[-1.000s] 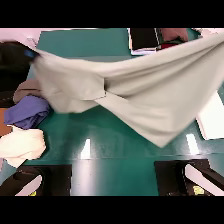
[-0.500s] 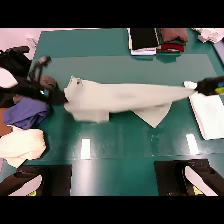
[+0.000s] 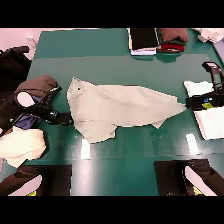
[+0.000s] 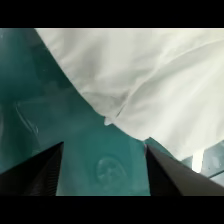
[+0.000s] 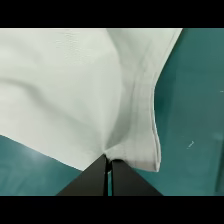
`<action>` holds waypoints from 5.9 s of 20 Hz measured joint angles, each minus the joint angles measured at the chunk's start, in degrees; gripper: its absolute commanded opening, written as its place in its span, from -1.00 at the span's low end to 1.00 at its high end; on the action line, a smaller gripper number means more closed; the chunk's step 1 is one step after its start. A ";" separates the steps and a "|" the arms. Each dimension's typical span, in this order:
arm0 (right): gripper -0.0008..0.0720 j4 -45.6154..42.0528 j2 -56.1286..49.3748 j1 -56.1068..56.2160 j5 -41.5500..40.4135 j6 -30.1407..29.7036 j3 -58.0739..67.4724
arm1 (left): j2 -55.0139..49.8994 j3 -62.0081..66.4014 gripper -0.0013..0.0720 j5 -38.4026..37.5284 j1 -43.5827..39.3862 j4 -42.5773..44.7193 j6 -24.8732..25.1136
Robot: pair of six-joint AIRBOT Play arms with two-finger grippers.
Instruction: Fold the shirts.
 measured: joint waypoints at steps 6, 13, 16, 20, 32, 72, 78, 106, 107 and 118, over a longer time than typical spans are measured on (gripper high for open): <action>-0.94 1.25 -1.86 1.86 -1.27 0.00 -0.42 | -0.07 -5.22 0.64 4.61 -0.02 -9.42 0.55; -0.94 1.51 -2.08 2.45 -2.34 -0.02 -0.44 | -0.07 -9.27 0.35 3.17 -0.07 -15.26 3.39; -0.94 1.62 -2.08 2.56 -2.49 -0.02 -0.44 | -0.07 -10.69 0.34 6.78 -0.04 -18.34 4.04; -0.94 1.62 -2.08 2.56 -3.04 0.57 -0.44 | -0.07 -11.41 0.31 9.88 -0.07 -22.60 5.86; -0.94 2.05 1.68 1.66 -5.35 1.09 11.87 | 7.98 6.51 -0.90 15.08 -0.07 -17.07 4.35; -0.94 1.29 -42.82 -3.08 -1.38 -0.79 42.56 | -31.69 48.24 -0.90 2.25 -0.02 7.10 -0.39; -0.90 -1.53 -42.18 -2.93 -3.67 -0.76 31.41 | -31.95 39.89 -0.90 4.46 0.00 3.50 1.05; 0.12 5.35 -13.77 -2.16 -4.85 -0.33 5.97 | 5.60 -17.44 -0.01 12.94 -9.18 -11.54 -6.43; 0.12 5.75 -13.73 -2.16 -4.81 -0.33 5.88 | 5.57 -17.70 -0.71 14.84 -10.95 -11.58 -7.23; 0.46 6.71 -11.02 -26.29 -0.52 -4.44 -9.55 | 5.75 -8.81 -0.90 12.02 -15.65 -5.35 -10.01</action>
